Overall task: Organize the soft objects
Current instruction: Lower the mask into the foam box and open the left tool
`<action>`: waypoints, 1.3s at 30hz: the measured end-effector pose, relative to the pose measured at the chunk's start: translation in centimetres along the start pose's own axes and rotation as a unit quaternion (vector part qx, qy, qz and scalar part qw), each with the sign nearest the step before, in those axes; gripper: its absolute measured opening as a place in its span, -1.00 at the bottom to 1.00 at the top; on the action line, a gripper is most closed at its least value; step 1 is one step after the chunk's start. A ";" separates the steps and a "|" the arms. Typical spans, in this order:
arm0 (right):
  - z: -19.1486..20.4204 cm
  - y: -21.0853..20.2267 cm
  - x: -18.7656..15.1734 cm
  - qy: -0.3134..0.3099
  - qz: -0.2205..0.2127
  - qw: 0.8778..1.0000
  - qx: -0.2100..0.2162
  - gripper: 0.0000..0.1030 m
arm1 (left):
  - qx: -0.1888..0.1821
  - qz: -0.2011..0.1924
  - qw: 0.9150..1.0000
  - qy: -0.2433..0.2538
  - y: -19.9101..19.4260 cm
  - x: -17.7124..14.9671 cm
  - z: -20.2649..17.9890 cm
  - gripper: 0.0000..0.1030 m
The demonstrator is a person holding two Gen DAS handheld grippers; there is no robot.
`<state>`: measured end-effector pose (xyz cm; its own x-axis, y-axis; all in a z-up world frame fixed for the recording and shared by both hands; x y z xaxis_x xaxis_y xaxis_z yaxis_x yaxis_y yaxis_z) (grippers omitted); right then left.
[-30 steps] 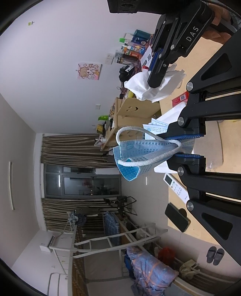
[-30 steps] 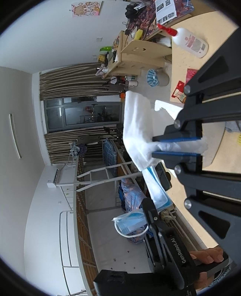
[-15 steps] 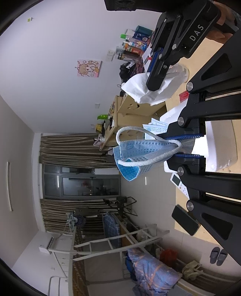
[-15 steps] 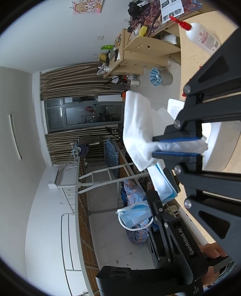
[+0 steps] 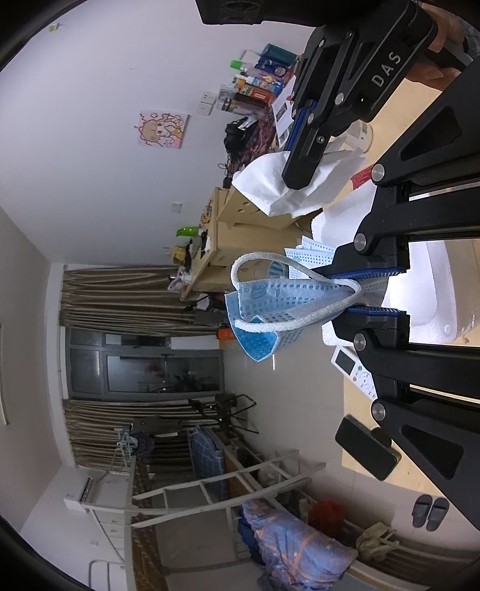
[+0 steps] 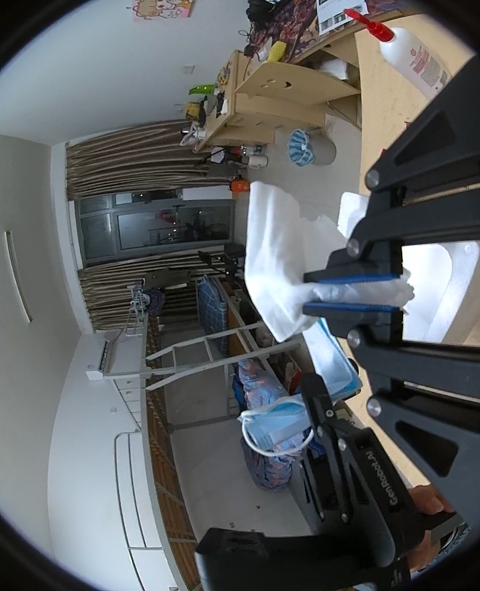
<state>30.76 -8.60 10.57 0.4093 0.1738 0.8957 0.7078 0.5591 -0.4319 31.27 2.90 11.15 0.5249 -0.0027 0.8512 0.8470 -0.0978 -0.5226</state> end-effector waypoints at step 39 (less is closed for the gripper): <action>-0.5 -1.3 1.2 0.010 -0.010 1.000 -0.016 -0.77 | -0.025 0.104 0.994 0.018 6.3 -3.0 -2.9 -0.75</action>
<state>30.61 -9.49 12.11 0.4065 0.1461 0.9019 0.7333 0.5367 -0.4174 34.82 -0.63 5.48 0.6844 -0.0632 0.7264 0.7144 -0.1410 -0.6853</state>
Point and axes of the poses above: each gripper's, at about its wrist camera, not at the fingertips, and y roughly the way its jaws point, z to its left, x to its top, the point moved 5 cm from there along y, roughly the way its jaws point, and after that the axes turned 7 degrees about z, right-handed, at the moved point
